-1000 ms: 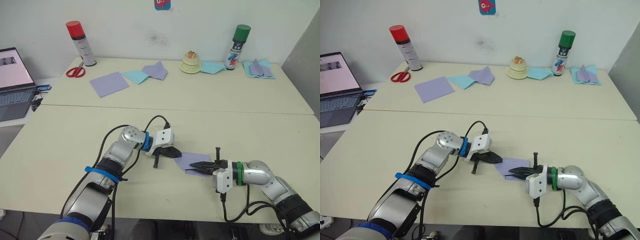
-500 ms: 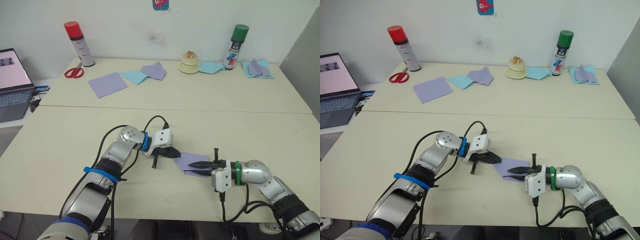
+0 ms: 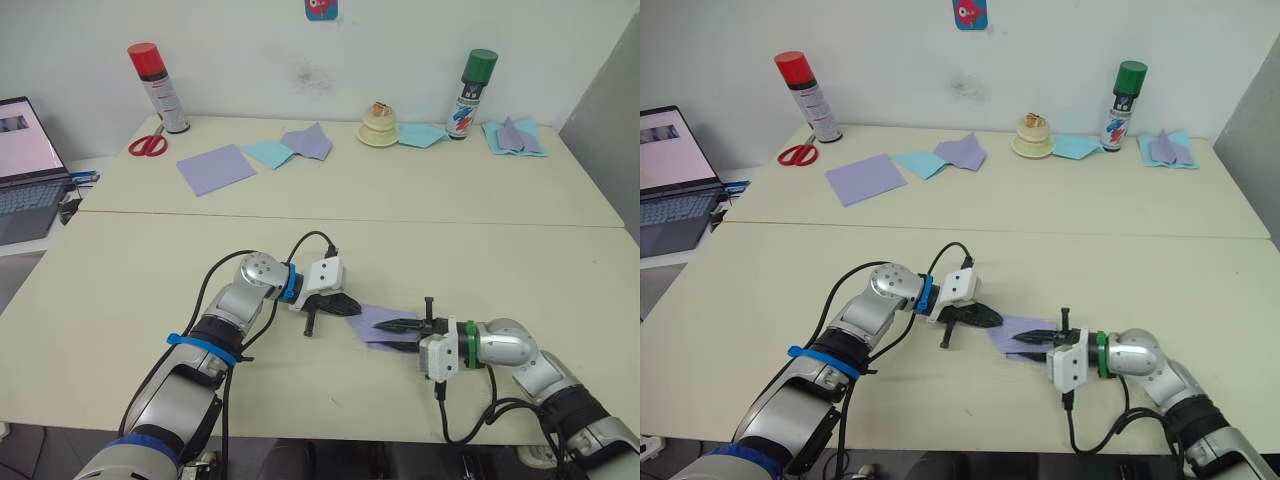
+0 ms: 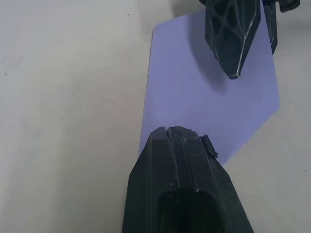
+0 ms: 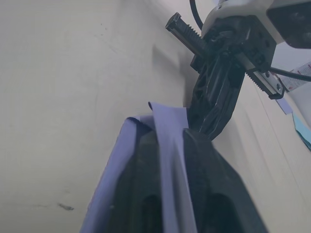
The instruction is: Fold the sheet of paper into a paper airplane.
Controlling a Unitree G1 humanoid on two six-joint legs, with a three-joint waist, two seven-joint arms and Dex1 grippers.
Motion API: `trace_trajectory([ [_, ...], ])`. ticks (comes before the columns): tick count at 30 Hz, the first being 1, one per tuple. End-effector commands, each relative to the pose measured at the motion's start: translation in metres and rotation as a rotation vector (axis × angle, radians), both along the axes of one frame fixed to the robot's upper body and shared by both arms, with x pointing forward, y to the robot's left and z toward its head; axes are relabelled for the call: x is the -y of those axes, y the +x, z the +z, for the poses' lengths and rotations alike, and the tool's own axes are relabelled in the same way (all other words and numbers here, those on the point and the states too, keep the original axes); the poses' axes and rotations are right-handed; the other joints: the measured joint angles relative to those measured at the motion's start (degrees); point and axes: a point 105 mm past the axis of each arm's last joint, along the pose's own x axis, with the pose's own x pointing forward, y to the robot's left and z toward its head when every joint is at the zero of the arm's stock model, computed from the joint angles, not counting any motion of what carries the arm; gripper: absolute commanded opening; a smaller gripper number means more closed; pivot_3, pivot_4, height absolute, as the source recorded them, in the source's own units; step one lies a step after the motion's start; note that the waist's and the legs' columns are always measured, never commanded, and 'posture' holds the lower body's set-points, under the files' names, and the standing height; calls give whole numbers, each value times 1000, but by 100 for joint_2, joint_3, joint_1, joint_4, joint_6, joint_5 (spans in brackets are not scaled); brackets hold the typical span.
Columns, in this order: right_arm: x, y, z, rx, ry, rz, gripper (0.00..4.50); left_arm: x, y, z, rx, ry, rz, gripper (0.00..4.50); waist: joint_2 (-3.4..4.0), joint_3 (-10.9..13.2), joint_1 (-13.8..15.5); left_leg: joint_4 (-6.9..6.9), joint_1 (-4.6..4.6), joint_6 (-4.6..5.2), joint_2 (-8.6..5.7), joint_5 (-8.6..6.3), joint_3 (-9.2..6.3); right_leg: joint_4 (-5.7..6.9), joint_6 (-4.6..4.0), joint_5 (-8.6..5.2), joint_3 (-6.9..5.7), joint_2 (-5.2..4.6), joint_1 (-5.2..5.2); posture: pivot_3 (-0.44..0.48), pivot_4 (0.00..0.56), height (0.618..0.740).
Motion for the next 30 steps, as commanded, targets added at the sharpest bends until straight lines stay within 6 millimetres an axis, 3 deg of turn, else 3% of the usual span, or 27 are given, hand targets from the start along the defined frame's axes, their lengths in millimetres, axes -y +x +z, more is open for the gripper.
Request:
trace_trajectory([
  [1, -2, 3, 7, -14, 37, -4, 40, -16, -7, -26, -98, 89, 31, 0, 0, 0, 0, 0, 0, 0, 0, 0, 0, 0, 0, 0, 0, 0, 0, 0, 150, 717],
  [12, -2, 7, 19, -101, 125, -41, 40, -29, -2, -33, -119, 108, 74, 0, 0, -1, -13, 0, 9, 0, 0, 0, 2, 8, 0, 0, 2, 0, 2, 0, 150, 717],
  [21, -2, 18, 34, -403, 276, -182, 40, -38, -4, -41, -127, 133, 91, 0, 0, -4, -18, -2, 28, 1, 1, -1, 2, 21, -1, 0, 6, 0, 12, 0, 150, 717],
  [30, -1, 24, 33, -622, 348, -296, 40, -45, -1, -43, -132, 142, 118, 0, -2, -24, -18, -9, 37, 3, 1, -2, 3, 21, -1, 0, 7, 1, 14, 0, 150, 717],
])
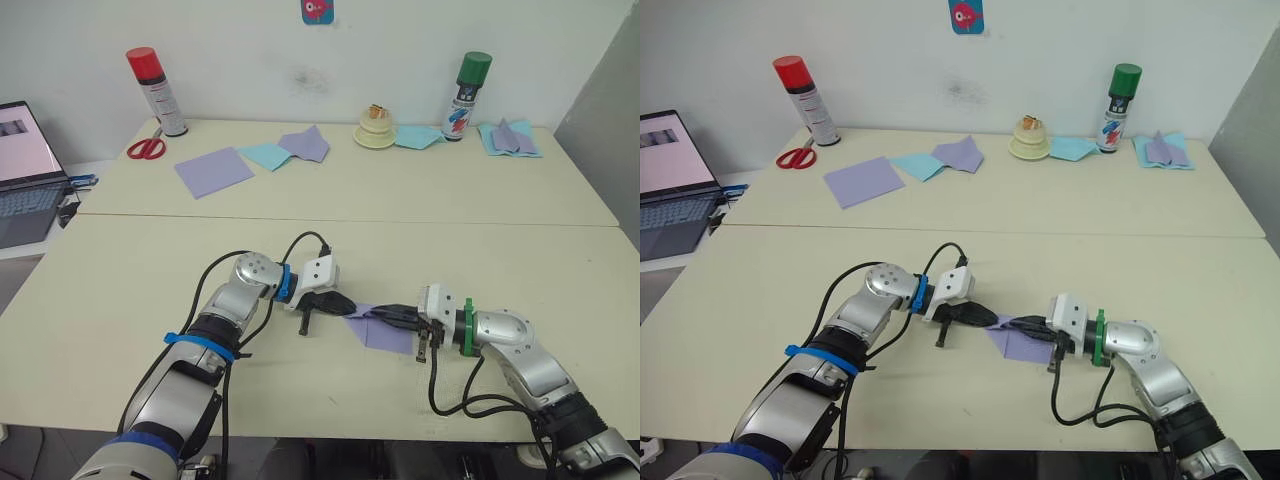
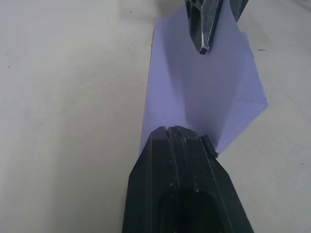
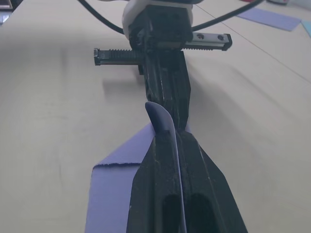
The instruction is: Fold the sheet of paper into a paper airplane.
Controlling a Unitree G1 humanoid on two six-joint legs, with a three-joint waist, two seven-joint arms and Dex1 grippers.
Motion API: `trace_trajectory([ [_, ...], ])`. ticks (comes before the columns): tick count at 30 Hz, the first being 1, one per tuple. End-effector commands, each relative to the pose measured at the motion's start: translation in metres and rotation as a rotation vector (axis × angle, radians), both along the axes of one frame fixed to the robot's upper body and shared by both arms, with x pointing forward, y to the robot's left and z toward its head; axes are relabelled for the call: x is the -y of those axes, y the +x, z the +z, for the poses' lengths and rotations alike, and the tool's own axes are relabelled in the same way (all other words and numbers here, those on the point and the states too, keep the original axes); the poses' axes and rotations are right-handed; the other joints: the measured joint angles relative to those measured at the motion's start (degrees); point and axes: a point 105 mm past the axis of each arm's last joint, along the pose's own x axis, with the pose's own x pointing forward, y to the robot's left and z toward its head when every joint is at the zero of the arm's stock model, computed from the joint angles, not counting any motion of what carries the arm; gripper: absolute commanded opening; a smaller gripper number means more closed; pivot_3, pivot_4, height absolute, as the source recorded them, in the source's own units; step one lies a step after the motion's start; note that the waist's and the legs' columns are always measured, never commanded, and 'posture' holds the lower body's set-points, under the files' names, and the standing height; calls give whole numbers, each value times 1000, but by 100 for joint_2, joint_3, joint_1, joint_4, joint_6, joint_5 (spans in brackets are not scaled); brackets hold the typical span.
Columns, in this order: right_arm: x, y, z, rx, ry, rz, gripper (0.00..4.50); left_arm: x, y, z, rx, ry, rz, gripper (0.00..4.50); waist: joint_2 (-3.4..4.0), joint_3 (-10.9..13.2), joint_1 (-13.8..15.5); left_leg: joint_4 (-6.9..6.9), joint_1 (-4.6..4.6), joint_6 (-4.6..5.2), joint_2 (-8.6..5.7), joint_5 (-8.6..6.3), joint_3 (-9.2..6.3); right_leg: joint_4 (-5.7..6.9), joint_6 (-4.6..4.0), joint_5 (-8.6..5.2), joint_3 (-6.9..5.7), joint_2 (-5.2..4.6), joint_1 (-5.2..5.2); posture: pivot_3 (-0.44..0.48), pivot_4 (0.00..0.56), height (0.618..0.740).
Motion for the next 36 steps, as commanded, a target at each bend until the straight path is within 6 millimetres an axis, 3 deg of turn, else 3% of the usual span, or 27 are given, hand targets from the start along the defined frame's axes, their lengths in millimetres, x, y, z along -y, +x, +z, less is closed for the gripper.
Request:
trace_trajectory([
  [1, 5, 9, 14, -41, 69, -76, 40, -36, -6, -40, -114, 151, 97, 0, -2, -8, 0, -2, 1, 0, 0, 0, 0, 0, 0, 0, 1, 0, 0, 0, 150, 717],
  [6, 6, 18, 18, -123, 114, -162, 40, -42, -6, -42, -116, 159, 112, 0, -3, -17, -2, -6, 7, 1, 0, -1, 0, 3, 0, 0, 2, 2, 1, 0, 150, 717],
  [18, 5, 26, 5, -169, 59, -237, 40, -50, -7, -43, -113, 166, 128, 0, -3, -42, -12, -13, 11, 5, 1, -3, -1, 3, 0, 0, 3, 5, 1, 0, 150, 717],
  [24, 1, 7, 12, -118, 74, -120, 40, -48, -9, -45, -115, 167, 122, 0, -2, -67, -17, -18, 12, 8, 1, -4, -2, 0, 0, -1, 3, 6, 1, 0, 150, 717],
  [36, -3, -16, 1, -78, -5, 25, 40, -49, -11, -46, -116, 180, 110, 0, -3, -72, -17, -20, 12, 11, 2, -6, -2, -2, -1, -2, 4, 8, 1, 0, 150, 717],
])
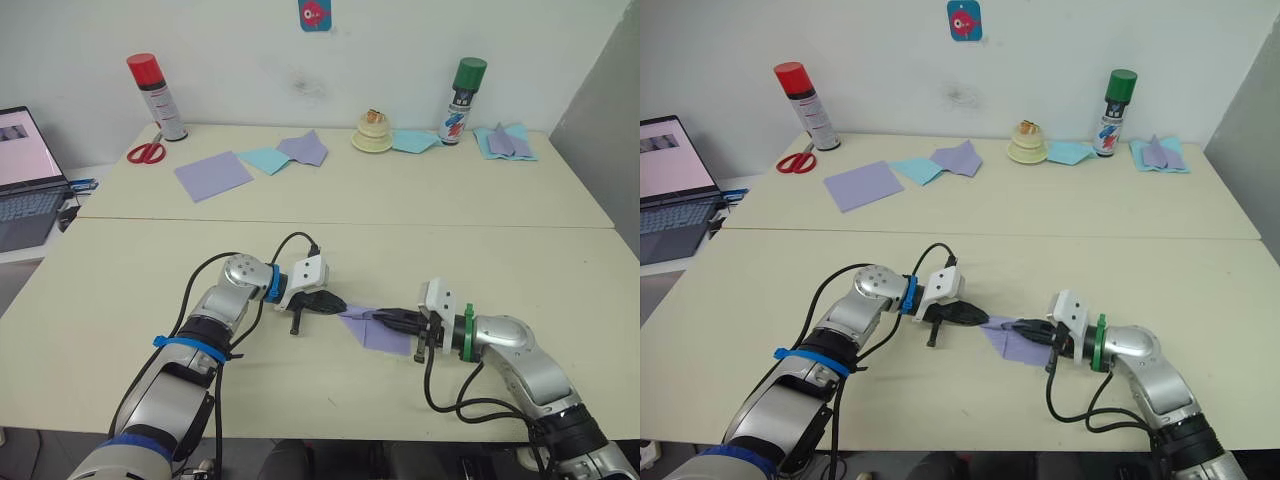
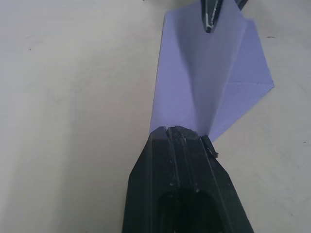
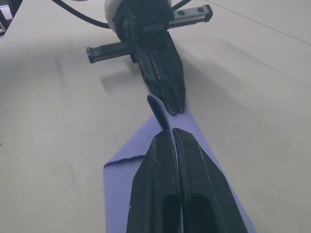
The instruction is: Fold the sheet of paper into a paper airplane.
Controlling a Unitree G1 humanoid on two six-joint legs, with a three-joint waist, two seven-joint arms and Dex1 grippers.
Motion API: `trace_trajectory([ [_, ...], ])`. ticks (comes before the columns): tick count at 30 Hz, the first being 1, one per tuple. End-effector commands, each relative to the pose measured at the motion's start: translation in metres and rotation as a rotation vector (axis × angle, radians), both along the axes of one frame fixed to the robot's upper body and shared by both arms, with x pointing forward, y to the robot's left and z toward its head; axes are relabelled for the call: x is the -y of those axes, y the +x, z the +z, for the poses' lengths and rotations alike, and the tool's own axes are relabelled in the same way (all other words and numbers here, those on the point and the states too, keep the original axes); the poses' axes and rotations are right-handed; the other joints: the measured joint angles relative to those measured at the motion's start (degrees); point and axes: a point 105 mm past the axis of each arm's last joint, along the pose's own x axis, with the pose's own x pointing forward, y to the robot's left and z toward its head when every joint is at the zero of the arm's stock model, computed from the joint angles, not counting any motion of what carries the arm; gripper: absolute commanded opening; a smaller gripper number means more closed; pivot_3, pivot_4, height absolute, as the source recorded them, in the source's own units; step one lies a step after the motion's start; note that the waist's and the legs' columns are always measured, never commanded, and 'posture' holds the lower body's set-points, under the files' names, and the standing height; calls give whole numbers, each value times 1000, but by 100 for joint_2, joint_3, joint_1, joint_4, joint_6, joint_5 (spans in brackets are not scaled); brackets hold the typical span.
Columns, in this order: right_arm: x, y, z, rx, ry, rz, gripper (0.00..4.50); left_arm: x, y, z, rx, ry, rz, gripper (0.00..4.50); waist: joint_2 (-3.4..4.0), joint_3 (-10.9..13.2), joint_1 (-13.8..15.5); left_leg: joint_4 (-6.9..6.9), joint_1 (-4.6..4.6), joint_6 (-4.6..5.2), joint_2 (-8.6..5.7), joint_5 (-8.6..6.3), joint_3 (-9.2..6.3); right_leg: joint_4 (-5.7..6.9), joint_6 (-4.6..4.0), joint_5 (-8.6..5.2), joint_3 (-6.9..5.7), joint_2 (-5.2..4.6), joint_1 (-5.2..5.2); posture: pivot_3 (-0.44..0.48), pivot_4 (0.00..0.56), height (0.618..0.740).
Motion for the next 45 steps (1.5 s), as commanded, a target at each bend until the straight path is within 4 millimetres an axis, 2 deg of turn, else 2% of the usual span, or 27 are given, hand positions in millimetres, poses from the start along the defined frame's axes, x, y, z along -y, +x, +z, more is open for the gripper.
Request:
trace_trajectory([
  [1, -5, -10, 8, 73, -29, 92, 40, -33, -12, -41, -121, 167, 64, 0, 0, -1, 0, 0, 0, 1, 0, 0, 0, 0, 0, 0, 0, 0, 0, 0, 150, 717],
  [8, -8, -7, 9, 121, -47, 105, 40, -33, -13, -42, -121, 171, 59, 0, 1, -1, 1, -1, -1, -1, 0, 1, -1, -4, 0, -1, -1, 0, 0, 0, 150, 717],
  [17, 0, 16, 12, -117, 55, -83, 40, -35, -14, -43, -117, 180, 55, 0, 5, -10, -57, -4, 2, -1, 4, 1, -4, -1, -2, -2, 0, 3, 0, 0, 150, 717],
  [22, 3, 23, 4, -192, 16, -150, 40, -35, -15, -44, -117, 180, 54, 0, 6, -26, -65, -6, 2, 2, 4, -1, -6, -2, -3, -2, -1, 3, 0, 0, 150, 717],
  [45, 12, 37, -27, -138, -207, -247, 40, -36, -11, -33, -88, 131, 101, 0, 6, -50, -94, -11, 2, 16, 3, -9, -8, -7, -3, -3, -1, 3, 1, 0, 150, 717],
])
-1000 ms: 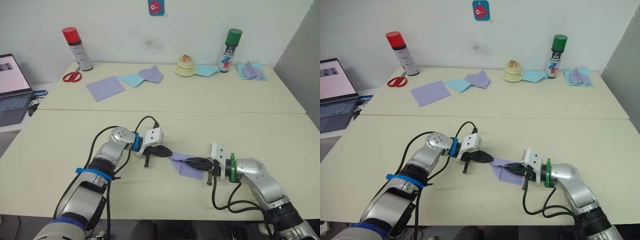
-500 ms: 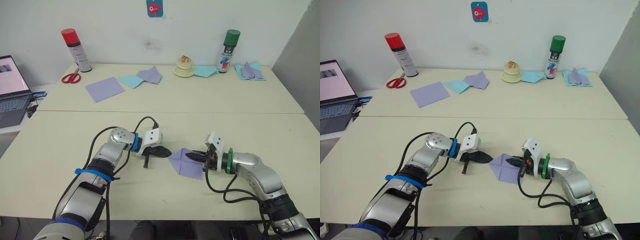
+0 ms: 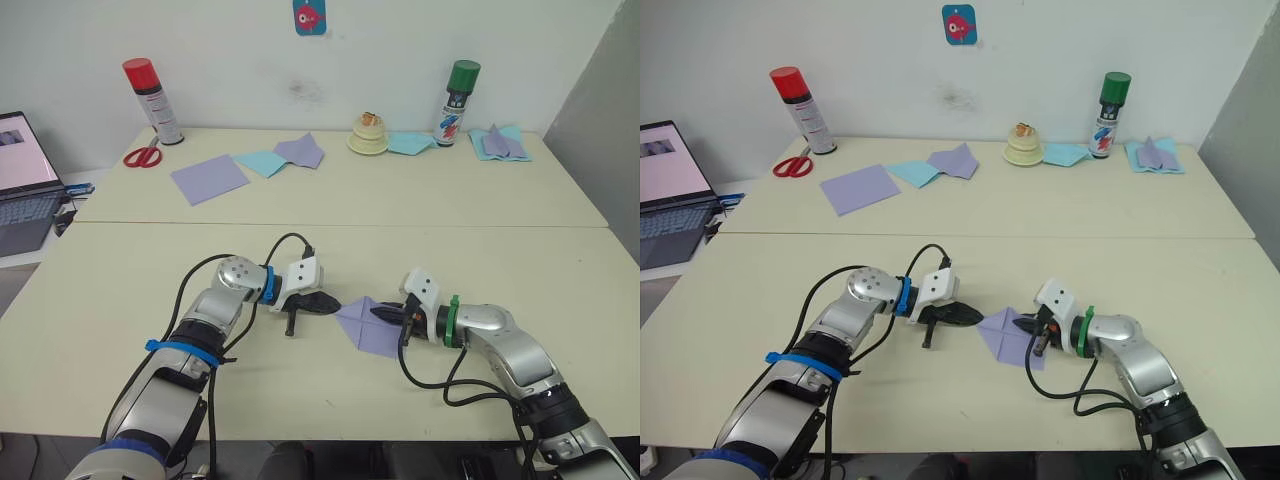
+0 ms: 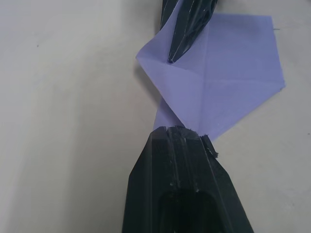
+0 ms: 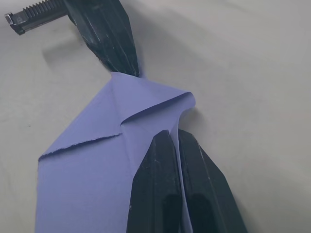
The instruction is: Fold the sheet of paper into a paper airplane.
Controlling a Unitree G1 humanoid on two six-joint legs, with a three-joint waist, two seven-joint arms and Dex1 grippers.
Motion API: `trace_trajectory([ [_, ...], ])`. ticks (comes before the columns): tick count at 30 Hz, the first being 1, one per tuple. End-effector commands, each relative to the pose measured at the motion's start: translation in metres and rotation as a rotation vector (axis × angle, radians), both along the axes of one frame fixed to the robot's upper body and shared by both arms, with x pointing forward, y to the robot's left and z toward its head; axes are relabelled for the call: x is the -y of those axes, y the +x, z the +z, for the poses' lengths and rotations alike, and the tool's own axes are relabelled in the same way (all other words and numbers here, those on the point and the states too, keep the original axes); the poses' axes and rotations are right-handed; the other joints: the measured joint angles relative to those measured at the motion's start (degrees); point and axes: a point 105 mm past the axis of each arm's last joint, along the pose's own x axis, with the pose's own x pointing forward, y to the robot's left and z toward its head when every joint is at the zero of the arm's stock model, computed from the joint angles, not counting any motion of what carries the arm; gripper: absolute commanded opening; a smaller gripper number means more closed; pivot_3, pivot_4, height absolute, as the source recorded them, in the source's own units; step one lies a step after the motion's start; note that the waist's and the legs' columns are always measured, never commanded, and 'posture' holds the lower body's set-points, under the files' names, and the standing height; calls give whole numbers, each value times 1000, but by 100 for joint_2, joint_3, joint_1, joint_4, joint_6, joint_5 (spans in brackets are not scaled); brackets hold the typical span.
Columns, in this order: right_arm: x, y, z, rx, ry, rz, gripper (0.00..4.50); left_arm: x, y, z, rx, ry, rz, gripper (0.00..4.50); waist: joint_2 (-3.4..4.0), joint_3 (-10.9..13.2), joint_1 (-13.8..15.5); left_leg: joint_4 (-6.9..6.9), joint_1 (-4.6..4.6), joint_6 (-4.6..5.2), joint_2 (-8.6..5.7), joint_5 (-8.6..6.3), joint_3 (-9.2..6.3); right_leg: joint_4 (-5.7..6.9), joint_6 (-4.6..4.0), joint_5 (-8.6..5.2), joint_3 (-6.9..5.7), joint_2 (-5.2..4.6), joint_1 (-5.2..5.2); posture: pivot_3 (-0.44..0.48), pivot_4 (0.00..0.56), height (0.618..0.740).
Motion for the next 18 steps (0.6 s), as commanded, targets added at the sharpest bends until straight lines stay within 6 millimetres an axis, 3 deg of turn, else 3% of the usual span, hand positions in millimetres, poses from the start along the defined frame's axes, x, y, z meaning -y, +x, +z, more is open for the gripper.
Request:
trace_trajectory([
  [1, 15, 8, -13, -1, -82, -73, 40, -28, -9, -31, -112, 110, 82, 0, 0, 0, 0, 0, 0, 0, 0, 0, -1, 0, 0, 0, 0, 0, 0, 0, 150, 717],
  [5, 15, 8, -13, 30, -95, -61, 40, -28, -3, -10, -47, 58, 95, 0, 1, 0, -9, -1, 0, 0, 1, 0, -2, 1, 0, 0, -1, 0, -1, 0, 150, 717],
  [13, 16, 8, -16, 43, -109, -46, 40, -28, 12, 54, 98, -76, 148, 0, -7, 16, -6, 2, -7, 0, 0, 0, -7, 1, 0, 0, -1, 0, -4, 0, 150, 717],
  [18, 16, 8, -17, 49, -115, -40, 40, -2, 1, 85, 125, -165, 56, 0, -8, 16, -4, 1, -10, -1, 0, 0, -6, -4, 0, 0, -1, -1, -4, 0, 150, 717],
])
